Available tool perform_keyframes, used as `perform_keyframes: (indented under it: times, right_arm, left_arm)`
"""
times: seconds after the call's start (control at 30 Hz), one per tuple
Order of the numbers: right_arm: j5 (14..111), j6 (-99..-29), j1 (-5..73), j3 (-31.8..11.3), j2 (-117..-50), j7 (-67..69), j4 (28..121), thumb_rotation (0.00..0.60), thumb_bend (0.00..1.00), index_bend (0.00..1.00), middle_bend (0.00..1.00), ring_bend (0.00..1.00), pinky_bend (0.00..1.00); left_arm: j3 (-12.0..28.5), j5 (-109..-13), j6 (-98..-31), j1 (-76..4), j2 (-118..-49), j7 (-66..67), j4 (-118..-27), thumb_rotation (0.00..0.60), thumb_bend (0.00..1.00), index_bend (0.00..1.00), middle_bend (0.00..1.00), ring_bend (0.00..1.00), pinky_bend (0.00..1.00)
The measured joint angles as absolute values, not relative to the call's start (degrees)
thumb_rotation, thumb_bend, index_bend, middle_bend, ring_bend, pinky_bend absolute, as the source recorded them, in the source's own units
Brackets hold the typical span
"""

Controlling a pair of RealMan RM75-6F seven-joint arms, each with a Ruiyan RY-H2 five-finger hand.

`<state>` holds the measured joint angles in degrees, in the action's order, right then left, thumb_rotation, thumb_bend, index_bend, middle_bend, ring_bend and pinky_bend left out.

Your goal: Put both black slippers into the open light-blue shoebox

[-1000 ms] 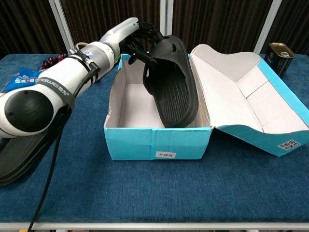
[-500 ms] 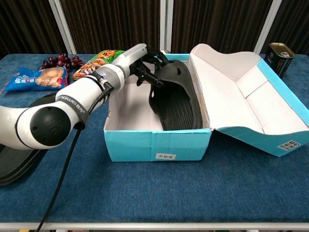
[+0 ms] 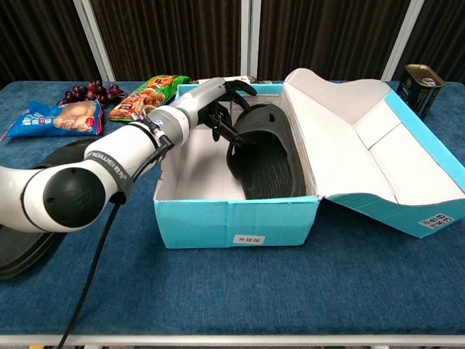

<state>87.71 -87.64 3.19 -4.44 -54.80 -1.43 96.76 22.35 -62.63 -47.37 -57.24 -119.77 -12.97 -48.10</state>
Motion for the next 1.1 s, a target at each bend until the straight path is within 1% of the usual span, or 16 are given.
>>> perform_keyframes:
  times: [0.07,0.13,0.27,0.37,0.47,0.57,0.63,0.73,0.8,0.9,1.0,1.1]
  right_arm:
    - [87.9,-87.8,3.1,-4.4,-54.9,-1.1,96.5,0.600,0.11,0.00,0.01,0.00,0.02]
    - [88.1,-88.0,3.0,-4.3,-54.9,-0.8,96.3,0.600,0.11,0.00,0.01,0.00,0.02]
    - [88.5,-88.4,2.9,-4.3,-54.9,-0.3,96.0,0.600,0.11,0.00,0.01,0.00,0.02]
    - [88.7,-88.6,2.9,-4.3,-54.9,0.1,95.7,0.600,0.11,0.00,0.01,0.00,0.02]
    - [88.9,-88.9,3.0,-4.4,-55.0,0.4,95.5,0.600,0.11,0.00,0.01,0.00,0.02]
    - [89.0,-89.0,3.0,-4.5,-54.9,0.5,95.4,0.600,0.11,0.00,0.01,0.00,0.02]
    - [89.1,-89.2,3.1,-4.6,-54.9,0.6,95.3,0.600,0.11,0.00,0.01,0.00,0.02]
    - [89.2,-89.2,3.1,-4.7,-55.0,0.8,95.1,0.600,0.11,0.00,0.01,0.00,0.02]
    - [89.2,-89.1,3.3,-4.7,-55.2,0.9,94.9,0.600,0.11,0.00,0.01,0.00,0.02]
    - [89.3,-88.7,3.5,-4.7,-55.5,1.0,94.7,0.600,0.11,0.00,0.01,0.00,0.02]
    - [89.3,-88.2,3.8,-4.7,-55.8,1.0,94.6,0.600,0.11,0.00,0.01,0.00,0.02]
    - [89.4,-87.7,4.2,-4.6,-56.0,0.7,94.6,0.600,0.11,0.00,0.01,0.00,0.02]
  left_arm:
    - [22.3,-62.7,-48.1,-56.9,-119.2,-11.5,-49.6,0.600,0.00,0.07,0.11,0.16,0.53]
    - [22.2,-62.6,-49.2,-56.2,-118.3,-9.5,-51.9,0.600,0.00,0.07,0.08,0.12,0.50]
    - [21.6,-62.5,-50.9,-54.6,-115.6,-5.8,-57.7,0.600,0.00,0.07,0.07,0.10,0.45]
    - [20.9,-62.2,-52.1,-53.0,-112.1,-2.4,-64.1,0.600,0.00,0.07,0.07,0.09,0.44]
    - [20.1,-62.0,-53.4,-51.3,-107.4,1.3,-72.0,0.600,0.00,0.07,0.07,0.09,0.44]
    - [19.2,-62.3,-55.3,-48.9,-101.2,4.2,-81.0,0.600,0.00,0.07,0.07,0.09,0.44]
    - [18.5,-62.9,-57.0,-46.9,-95.9,5.7,-87.3,0.600,0.00,0.07,0.07,0.10,0.45]
    - [17.3,-64.3,-60.1,-43.4,-87.8,7.4,-94.1,0.600,0.00,0.09,0.09,0.20,0.53]
    - [16.2,-65.3,-62.2,-40.7,-82.5,8.7,-96.8,0.600,0.00,0.11,0.10,0.32,0.59]
    - [13.7,-66.0,-64.2,-37.3,-76.3,11.7,-98.7,0.600,0.00,0.11,0.11,0.45,0.64]
    - [10.5,-65.1,-63.9,-35.2,-73.1,14.6,-98.7,0.600,0.00,0.11,0.10,0.51,0.68]
    - [8.8,-62.9,-61.1,-34.9,-72.5,15.7,-97.8,0.600,0.00,0.11,0.09,0.53,0.68]
